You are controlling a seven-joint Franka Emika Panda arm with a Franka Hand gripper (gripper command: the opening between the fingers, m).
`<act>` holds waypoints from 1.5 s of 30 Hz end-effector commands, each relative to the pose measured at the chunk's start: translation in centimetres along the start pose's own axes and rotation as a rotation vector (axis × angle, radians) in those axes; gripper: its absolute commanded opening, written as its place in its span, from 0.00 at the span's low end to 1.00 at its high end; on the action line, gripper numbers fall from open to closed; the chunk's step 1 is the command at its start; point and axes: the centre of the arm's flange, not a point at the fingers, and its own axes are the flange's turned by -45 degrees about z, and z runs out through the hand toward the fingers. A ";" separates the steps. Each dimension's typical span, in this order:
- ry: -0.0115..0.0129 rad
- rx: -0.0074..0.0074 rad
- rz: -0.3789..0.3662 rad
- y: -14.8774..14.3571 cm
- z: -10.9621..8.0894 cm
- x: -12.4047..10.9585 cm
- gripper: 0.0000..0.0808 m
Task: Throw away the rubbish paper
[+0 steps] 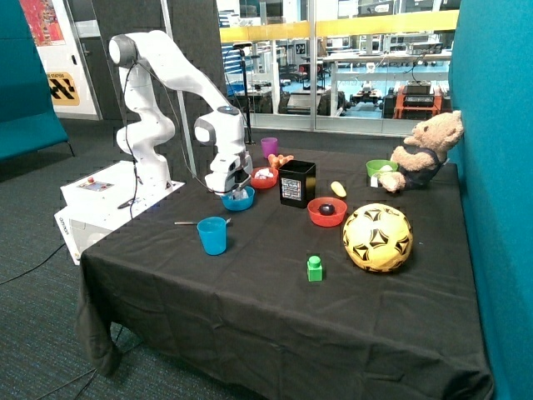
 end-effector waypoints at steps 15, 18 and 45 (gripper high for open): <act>-0.0037 0.0004 -0.031 -0.9 -0.3 1.1 0.00; -0.0037 0.0004 -0.030 -0.9 -0.4 1.0 0.00; -0.0037 0.0005 -0.079 -2.7 -6.9 1.4 0.00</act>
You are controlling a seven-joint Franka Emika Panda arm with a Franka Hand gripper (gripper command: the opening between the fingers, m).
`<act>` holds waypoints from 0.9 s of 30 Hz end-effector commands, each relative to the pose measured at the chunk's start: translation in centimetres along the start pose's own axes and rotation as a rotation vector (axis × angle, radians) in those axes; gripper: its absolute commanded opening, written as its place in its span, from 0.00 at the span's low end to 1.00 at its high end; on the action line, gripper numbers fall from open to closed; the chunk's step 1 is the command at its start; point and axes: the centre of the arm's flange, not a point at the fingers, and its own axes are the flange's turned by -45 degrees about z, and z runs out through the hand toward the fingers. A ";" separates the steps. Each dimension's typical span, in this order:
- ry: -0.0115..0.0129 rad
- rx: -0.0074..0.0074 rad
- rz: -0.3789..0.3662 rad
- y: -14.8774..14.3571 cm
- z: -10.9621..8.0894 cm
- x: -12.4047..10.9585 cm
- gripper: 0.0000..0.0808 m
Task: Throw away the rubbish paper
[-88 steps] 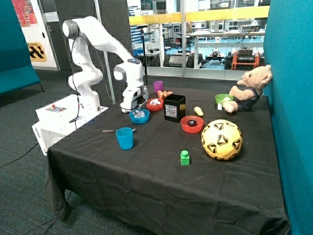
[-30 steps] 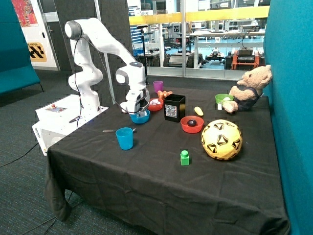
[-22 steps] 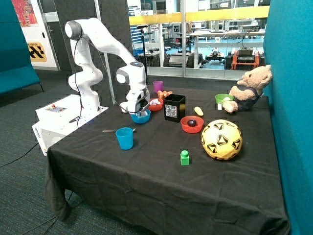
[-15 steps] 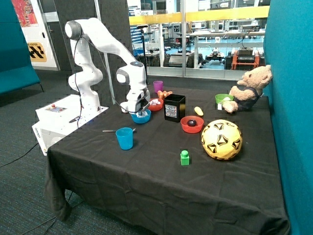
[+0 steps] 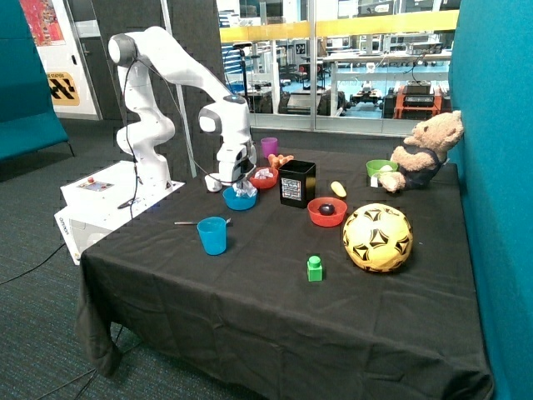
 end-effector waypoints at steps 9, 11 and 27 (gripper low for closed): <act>0.0012 -0.0064 -0.098 -3.5 -7.1 0.6 0.00; 0.0011 -0.0065 -0.125 -4.2 -7.9 1.2 0.00; 0.0008 -0.0065 -0.199 -8.7 -13.0 8.3 0.00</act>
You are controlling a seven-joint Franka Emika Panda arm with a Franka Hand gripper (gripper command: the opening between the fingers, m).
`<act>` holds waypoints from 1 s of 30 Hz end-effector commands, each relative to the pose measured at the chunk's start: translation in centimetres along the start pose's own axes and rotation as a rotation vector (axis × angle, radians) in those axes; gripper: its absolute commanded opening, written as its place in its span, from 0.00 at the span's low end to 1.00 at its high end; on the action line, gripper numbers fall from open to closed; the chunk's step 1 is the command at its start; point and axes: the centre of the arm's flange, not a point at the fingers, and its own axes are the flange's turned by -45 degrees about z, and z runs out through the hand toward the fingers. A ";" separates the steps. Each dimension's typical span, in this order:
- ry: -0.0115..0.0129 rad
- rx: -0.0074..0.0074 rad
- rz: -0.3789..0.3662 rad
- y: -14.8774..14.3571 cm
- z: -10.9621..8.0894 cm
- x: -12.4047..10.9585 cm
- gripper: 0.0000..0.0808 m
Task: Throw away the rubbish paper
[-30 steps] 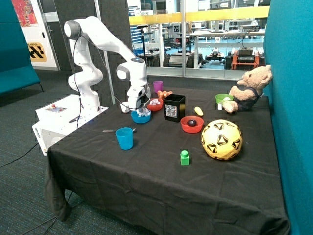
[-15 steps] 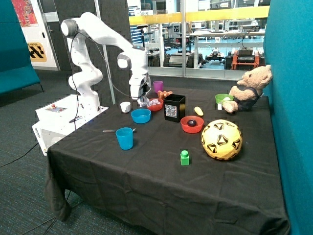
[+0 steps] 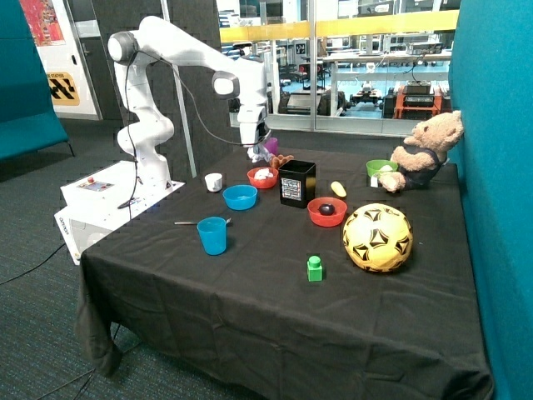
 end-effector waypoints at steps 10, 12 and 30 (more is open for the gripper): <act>-0.0095 0.0043 0.002 -0.1 -3.8 8.0 0.00; -0.0095 0.0042 0.007 0.2 -4.0 8.5 0.00; -0.0096 0.0041 0.034 1.6 -2.3 11.9 0.00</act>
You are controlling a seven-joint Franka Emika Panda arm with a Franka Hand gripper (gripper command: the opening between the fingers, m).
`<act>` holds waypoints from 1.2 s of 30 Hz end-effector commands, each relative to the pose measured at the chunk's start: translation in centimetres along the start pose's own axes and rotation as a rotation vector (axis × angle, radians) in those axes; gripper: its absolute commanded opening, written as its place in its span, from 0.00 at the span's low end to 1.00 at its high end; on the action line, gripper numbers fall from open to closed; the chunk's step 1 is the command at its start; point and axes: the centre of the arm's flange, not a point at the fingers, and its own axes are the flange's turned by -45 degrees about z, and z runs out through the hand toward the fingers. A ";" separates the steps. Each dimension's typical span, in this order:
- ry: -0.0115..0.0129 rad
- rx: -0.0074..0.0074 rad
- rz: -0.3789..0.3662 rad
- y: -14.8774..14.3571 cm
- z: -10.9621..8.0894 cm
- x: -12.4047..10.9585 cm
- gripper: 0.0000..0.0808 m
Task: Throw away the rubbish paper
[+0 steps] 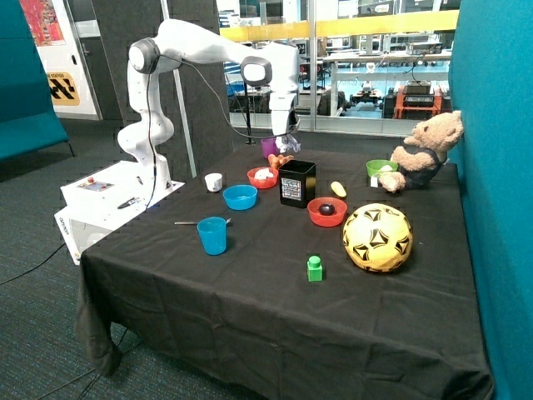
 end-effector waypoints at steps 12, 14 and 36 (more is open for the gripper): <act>-0.0029 -0.0017 0.018 0.4 4.0 3.0 0.00; -0.0029 -0.0017 0.017 0.3 4.3 3.3 0.00; -0.0029 -0.0017 0.027 0.6 4.3 3.3 0.73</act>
